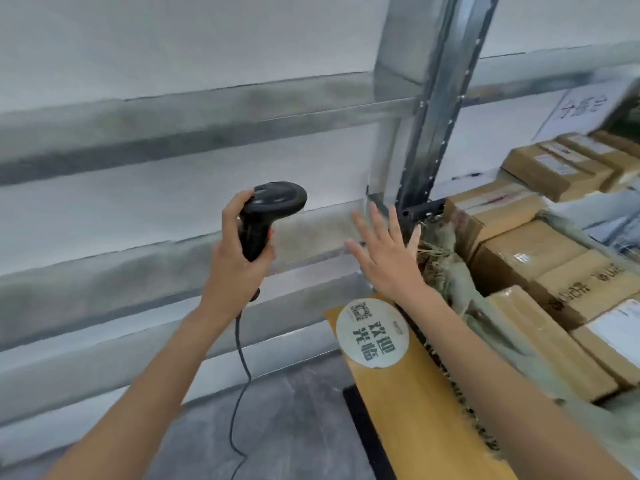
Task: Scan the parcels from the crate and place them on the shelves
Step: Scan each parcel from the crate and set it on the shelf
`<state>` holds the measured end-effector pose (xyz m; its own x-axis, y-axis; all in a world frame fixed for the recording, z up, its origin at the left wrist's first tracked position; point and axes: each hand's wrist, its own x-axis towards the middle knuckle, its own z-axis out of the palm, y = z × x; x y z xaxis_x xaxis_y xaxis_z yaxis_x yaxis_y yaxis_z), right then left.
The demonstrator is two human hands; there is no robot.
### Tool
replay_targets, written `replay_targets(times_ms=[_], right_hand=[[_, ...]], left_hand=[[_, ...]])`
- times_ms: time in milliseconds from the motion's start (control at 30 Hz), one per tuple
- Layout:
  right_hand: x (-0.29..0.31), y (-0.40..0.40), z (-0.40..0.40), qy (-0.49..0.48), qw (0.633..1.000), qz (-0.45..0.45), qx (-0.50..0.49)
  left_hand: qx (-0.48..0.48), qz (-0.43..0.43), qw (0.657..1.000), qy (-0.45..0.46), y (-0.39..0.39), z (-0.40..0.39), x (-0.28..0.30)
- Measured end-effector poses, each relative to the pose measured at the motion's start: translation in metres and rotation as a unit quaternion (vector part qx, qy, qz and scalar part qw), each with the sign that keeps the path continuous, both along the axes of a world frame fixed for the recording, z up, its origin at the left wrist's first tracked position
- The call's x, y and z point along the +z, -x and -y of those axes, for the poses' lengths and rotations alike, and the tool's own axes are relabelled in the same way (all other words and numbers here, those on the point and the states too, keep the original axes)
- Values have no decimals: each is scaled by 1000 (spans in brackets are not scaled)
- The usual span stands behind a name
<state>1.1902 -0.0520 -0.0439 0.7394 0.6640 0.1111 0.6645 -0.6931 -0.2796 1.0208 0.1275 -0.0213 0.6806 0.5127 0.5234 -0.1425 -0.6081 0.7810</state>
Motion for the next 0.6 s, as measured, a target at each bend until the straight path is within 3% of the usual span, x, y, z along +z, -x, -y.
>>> replay_targets(times_ms=[300, 600], right_hand=[[39, 179, -229, -19, 969, 4, 246], [63, 373, -379, -61, 914, 29, 400]], left_hand=[[206, 32, 978, 0, 197, -124, 32], [356, 51, 931, -58, 402, -201, 51]])
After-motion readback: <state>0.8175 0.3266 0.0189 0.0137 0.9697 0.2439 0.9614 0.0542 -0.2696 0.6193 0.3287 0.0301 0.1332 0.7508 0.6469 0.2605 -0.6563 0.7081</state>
